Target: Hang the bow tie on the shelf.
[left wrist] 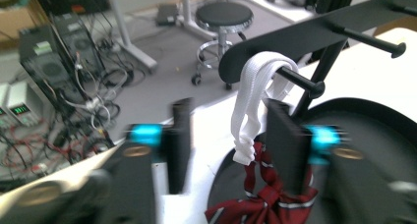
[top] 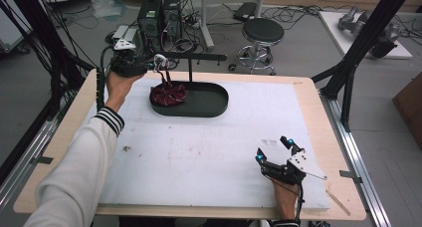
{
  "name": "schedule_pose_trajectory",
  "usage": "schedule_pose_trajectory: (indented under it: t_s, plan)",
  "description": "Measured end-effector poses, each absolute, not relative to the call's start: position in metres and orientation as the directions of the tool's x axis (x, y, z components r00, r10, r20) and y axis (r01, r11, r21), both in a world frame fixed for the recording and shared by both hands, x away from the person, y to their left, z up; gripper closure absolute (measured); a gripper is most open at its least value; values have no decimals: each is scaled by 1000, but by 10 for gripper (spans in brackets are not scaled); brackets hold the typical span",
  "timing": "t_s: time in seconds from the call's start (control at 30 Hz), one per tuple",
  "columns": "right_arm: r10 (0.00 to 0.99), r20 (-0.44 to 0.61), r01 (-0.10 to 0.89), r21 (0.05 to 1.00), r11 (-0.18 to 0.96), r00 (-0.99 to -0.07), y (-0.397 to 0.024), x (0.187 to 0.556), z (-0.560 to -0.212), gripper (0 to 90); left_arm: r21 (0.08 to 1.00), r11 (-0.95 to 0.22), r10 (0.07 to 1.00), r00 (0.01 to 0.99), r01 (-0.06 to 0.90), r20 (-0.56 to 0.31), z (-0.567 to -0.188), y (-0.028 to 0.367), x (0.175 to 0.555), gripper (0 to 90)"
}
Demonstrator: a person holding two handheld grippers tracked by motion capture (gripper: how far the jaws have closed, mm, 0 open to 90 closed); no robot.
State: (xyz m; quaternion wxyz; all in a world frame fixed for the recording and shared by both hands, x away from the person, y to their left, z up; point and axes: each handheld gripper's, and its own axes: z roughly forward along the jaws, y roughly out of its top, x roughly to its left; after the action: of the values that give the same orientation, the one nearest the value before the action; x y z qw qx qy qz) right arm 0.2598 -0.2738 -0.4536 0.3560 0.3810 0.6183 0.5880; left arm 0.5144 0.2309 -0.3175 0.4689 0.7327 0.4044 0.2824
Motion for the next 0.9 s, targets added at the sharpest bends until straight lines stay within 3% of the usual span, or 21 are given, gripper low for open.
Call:
schedule_pose_trajectory:
  t_s: [0.1, 0.23, 0.47, 0.9]
  plan:
    - [889, 7, 52, 998, 19, -458, -274, 260, -454, 70, 938, -217, 851, 522, 270, 47, -319, 240, 502, 236]
    - [887, 3, 53, 998, 25, -462, -273, 260, -454, 70, 953, -182, 813, 582, 241, 8, -321, 257, 481, 90]
    - [889, -2, 46, 999, 26, -458, -273, 259, -454, 70, 975, -152, 719, 695, 160, -2, -334, 292, 425, 68]
    - [892, 5, 51, 998, 20, -453, -273, 259, -454, 70, 986, -152, 671, 740, 72, 50, -398, 301, 324, 68]
